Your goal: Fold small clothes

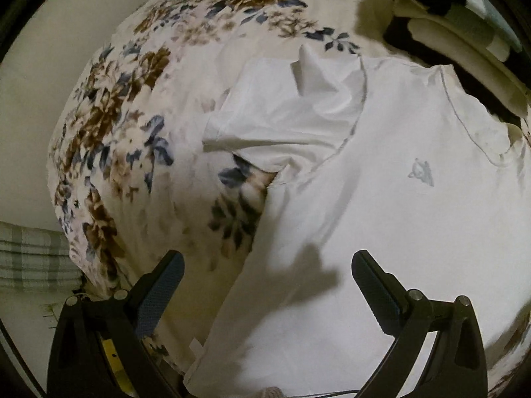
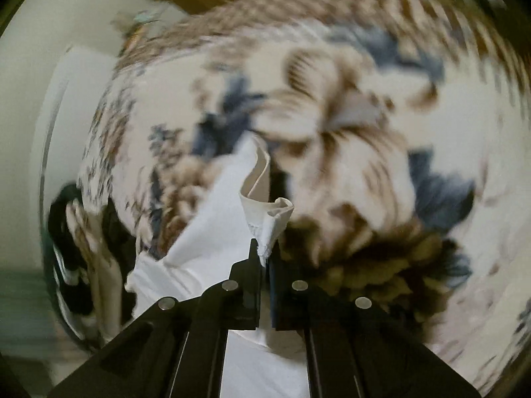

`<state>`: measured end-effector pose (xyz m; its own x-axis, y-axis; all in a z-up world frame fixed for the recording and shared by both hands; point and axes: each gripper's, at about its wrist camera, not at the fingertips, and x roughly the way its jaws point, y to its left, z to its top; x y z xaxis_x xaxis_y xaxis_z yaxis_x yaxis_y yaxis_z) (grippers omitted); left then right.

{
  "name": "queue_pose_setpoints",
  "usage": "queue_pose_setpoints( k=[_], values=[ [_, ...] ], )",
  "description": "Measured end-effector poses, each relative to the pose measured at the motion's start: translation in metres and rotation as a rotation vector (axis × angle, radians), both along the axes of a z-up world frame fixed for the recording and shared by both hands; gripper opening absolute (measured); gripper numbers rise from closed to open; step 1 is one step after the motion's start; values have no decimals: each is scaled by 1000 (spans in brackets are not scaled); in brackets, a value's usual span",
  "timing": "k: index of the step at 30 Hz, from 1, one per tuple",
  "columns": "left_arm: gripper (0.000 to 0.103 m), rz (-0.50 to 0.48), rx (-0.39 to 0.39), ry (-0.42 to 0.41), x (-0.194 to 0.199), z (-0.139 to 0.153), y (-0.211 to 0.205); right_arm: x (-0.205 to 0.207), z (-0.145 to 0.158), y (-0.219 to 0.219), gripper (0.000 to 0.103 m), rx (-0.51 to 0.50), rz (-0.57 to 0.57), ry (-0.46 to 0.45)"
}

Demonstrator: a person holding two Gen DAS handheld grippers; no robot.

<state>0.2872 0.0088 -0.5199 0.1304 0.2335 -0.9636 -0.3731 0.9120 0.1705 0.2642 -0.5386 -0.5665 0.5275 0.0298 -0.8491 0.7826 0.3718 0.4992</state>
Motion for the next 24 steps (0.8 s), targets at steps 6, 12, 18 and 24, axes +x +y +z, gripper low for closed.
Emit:
queue_pose_setpoints(
  k=[6, 12, 18, 24],
  values=[
    [103, 15, 17, -38, -4, 0, 28, 61, 68, 118, 3, -438, 482, 40],
    [103, 32, 48, -50, -9, -5, 57, 86, 33, 286, 3, -738, 988, 110],
    [103, 74, 63, -43, -19, -13, 91, 63, -30, 363, 9, -834, 1284, 265],
    [103, 105, 13, -49, -22, -23, 118, 48, -1, 336, 49, -527, 1214, 190]
  ],
)
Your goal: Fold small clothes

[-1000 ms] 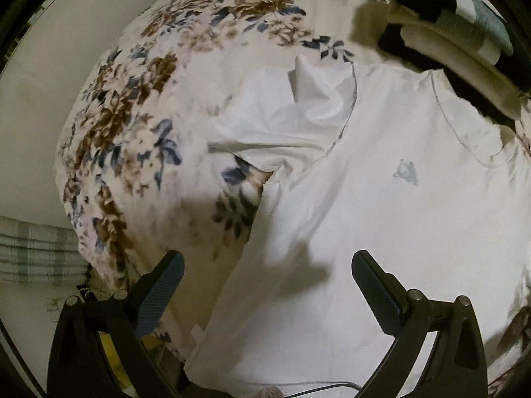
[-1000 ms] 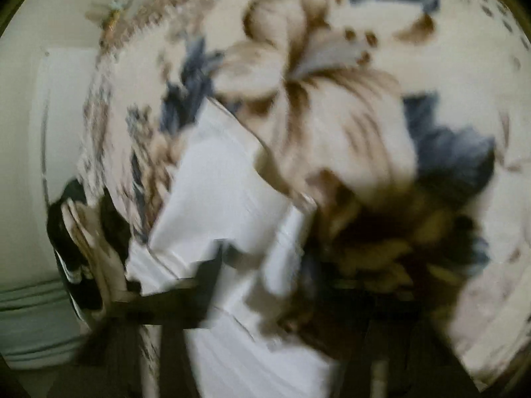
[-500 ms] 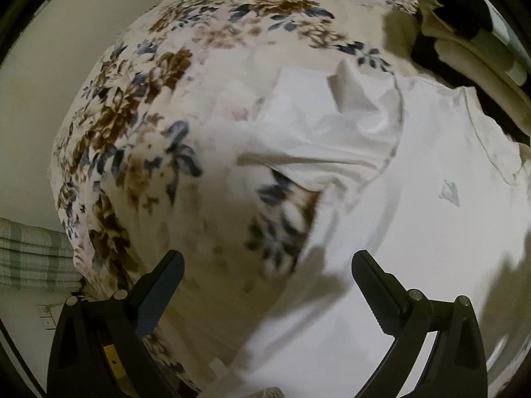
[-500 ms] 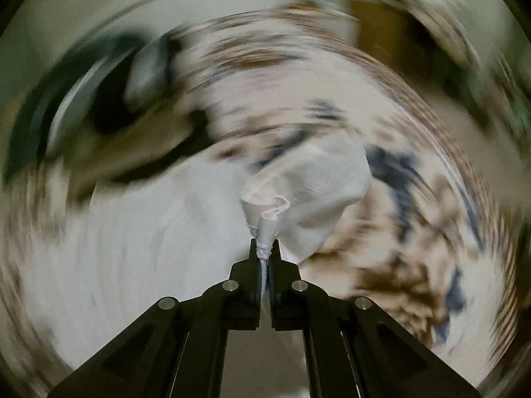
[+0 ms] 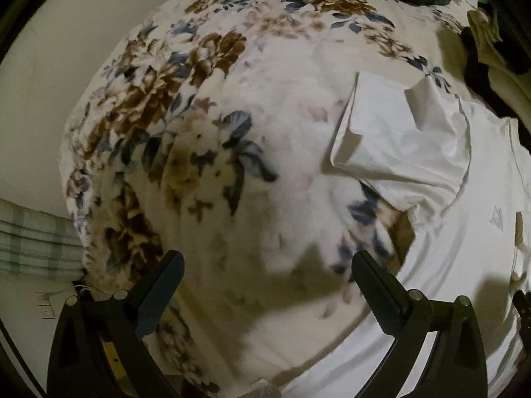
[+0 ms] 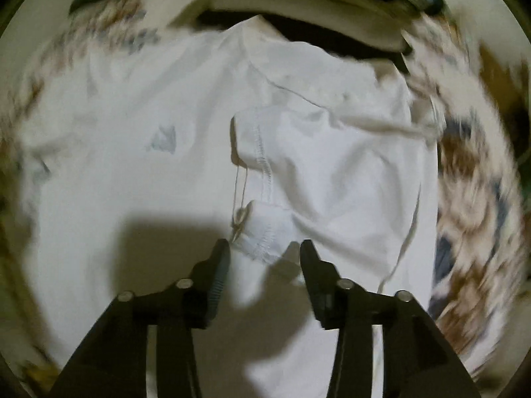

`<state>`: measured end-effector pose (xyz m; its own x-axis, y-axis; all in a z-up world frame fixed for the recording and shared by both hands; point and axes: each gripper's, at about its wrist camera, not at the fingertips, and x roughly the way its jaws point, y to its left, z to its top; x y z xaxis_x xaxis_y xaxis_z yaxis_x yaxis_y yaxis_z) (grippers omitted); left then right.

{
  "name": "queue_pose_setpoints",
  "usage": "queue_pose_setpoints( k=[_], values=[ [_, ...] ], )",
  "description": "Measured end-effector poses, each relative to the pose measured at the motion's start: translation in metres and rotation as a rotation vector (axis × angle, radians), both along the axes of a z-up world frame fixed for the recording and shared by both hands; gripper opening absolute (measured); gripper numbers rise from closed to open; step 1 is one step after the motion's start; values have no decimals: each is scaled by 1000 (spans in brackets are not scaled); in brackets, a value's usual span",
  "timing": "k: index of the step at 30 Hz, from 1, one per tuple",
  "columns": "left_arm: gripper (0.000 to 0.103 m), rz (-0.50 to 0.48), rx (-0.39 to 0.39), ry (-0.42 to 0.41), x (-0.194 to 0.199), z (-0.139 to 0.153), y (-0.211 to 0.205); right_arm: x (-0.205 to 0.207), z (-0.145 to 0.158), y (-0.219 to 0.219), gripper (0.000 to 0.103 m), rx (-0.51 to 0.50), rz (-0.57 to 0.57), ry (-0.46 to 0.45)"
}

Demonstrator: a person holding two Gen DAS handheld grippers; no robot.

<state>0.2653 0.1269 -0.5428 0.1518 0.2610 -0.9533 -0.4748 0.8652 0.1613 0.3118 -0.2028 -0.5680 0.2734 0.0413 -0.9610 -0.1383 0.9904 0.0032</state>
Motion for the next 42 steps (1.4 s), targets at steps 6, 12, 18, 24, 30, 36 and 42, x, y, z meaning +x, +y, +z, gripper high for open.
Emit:
queue_pose_setpoints(
  k=[6, 12, 18, 24, 30, 36, 42],
  values=[
    [103, 136, -375, -103, 17, -19, 34, 2, 18, -62, 56, 184, -300, 47],
    [90, 265, -647, -179, 60, -57, 43, -3, 5, -99, 56, 244, -515, 95],
    [3, 214, -565, -270, 99, -49, 38, -10, -2, -116, 56, 239, -590, 113],
    [3, -97, -325, -402, 118, 14, -18, -9, 4, -123, 56, 220, -605, 99],
    [3, -485, -279, -406, 105, 44, -141, -15, 16, -139, 56, 229, -655, 89],
    [14, -666, -290, -226, 67, 16, -223, -28, 27, -161, 56, 212, -672, 113],
    [87, -568, -282, -147, 39, 8, -189, -37, 37, -180, 56, 227, -650, 127]
  ],
)
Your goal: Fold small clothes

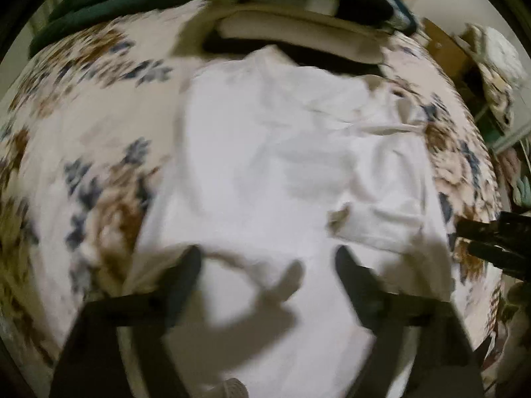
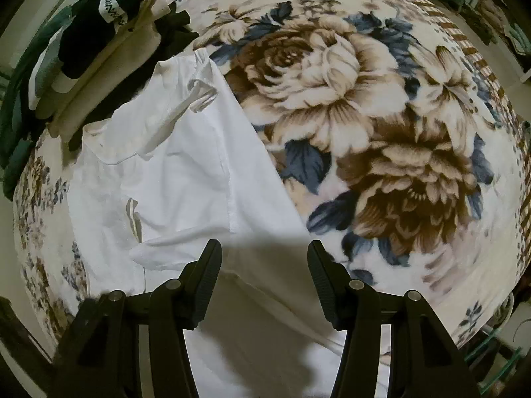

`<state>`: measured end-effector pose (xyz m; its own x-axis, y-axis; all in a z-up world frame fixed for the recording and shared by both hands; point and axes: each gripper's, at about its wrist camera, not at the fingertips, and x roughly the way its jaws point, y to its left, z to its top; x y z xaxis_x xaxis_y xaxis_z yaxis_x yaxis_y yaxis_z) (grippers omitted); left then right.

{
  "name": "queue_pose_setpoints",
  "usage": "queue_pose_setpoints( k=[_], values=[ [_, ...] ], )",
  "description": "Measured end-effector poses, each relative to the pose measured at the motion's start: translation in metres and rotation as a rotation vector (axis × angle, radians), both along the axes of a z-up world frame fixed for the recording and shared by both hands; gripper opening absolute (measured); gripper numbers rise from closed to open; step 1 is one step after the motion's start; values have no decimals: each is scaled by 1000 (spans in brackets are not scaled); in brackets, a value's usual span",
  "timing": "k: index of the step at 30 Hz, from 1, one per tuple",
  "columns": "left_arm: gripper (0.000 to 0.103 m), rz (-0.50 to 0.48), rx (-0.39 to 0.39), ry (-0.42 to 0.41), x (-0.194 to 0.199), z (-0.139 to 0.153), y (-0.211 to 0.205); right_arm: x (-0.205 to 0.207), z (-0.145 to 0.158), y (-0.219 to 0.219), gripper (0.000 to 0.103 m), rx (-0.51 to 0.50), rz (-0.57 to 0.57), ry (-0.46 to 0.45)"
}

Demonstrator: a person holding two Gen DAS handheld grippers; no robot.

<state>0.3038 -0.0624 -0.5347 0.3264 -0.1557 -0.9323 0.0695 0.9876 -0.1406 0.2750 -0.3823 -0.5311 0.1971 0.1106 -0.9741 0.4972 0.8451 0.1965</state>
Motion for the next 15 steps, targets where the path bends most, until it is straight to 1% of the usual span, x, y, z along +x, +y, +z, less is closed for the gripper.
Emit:
queue_pose_setpoints(
  k=[2, 5, 6, 8, 10, 11, 12, 13, 15],
  values=[
    [87, 44, 19, -7, 1, -1, 19, -1, 1, -1, 57, 19, 5, 0],
    [87, 96, 92, -8, 18, -11, 34, -4, 2, -1, 57, 53, 2, 4],
    [87, 113, 115, -13, 30, -17, 37, -6, 4, -1, 57, 63, 1, 8],
    [87, 103, 159, -19, 41, -33, 35, -11, 8, -2, 57, 71, 1, 17],
    [87, 70, 218, 7, 53, -52, 28, -17, 16, -8, 57, 69, 8, 26],
    [87, 67, 226, -2, 55, -54, 25, -20, 20, -11, 57, 66, 14, 29],
    [87, 69, 227, -14, 53, -50, 25, -24, 27, -16, 57, 63, 24, 31],
    [87, 73, 221, -36, 49, -40, 24, -26, 32, -22, 57, 59, 33, 33],
    [87, 87, 203, -88, 37, -17, 21, -32, 44, -35, 62, 47, 60, 37]
  ],
)
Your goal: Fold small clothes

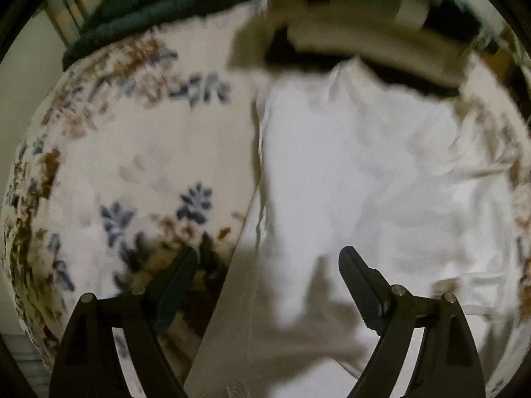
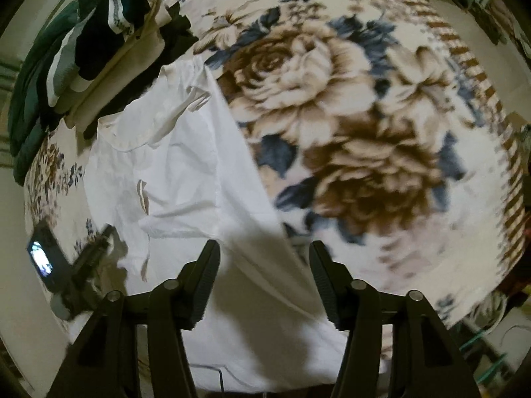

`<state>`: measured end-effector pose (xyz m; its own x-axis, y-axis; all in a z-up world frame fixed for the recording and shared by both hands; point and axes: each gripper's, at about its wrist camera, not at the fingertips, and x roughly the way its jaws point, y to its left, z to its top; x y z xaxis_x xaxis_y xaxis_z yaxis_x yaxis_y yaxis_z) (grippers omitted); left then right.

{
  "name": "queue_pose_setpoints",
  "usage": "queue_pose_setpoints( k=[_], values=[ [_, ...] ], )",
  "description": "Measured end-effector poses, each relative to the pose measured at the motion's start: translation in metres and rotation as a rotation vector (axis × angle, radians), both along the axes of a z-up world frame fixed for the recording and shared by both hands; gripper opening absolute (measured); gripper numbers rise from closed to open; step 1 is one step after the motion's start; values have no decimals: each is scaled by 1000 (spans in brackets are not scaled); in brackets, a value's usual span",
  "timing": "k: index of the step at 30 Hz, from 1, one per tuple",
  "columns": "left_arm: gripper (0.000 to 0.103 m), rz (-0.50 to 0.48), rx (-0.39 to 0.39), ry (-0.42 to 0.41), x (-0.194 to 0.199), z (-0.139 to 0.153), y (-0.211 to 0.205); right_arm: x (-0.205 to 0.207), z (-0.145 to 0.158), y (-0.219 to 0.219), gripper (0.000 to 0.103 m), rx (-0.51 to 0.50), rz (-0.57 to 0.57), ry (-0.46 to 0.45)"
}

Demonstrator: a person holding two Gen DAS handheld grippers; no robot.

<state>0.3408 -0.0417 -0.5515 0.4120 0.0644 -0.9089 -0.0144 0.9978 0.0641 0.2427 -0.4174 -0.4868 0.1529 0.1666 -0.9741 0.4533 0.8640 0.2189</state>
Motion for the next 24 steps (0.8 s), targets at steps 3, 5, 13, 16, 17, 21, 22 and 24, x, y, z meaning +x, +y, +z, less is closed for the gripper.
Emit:
queue_pose_setpoints(
  k=[3, 5, 13, 16, 17, 21, 22, 24],
  values=[
    [87, 39, -25, -59, -34, 39, -8, -10, 10, -22, 63, 11, 67, 24],
    [87, 76, -25, -73, -58, 55, -19, -14, 11, -33, 63, 33, 109, 46],
    [87, 245, 41, 99, -182, 54, -95, -12, 5, -99, 63, 109, 346, 116],
    [87, 307, 23, 196, -226, 34, -131, -2, 0, -125, 63, 131, 416, 119],
    [87, 325, 12, 227, -237, 27, -141, 1, -3, -131, 63, 126, 435, 121],
    [87, 361, -58, 295, -273, 2, -190, 10, -22, -153, 63, 104, 497, 160],
    [87, 359, -79, 309, -278, -7, -204, 11, -26, -154, 63, 102, 505, 166],
    [87, 357, -97, 334, -280, -25, -229, 12, -34, -157, 63, 85, 532, 180]
  ],
)
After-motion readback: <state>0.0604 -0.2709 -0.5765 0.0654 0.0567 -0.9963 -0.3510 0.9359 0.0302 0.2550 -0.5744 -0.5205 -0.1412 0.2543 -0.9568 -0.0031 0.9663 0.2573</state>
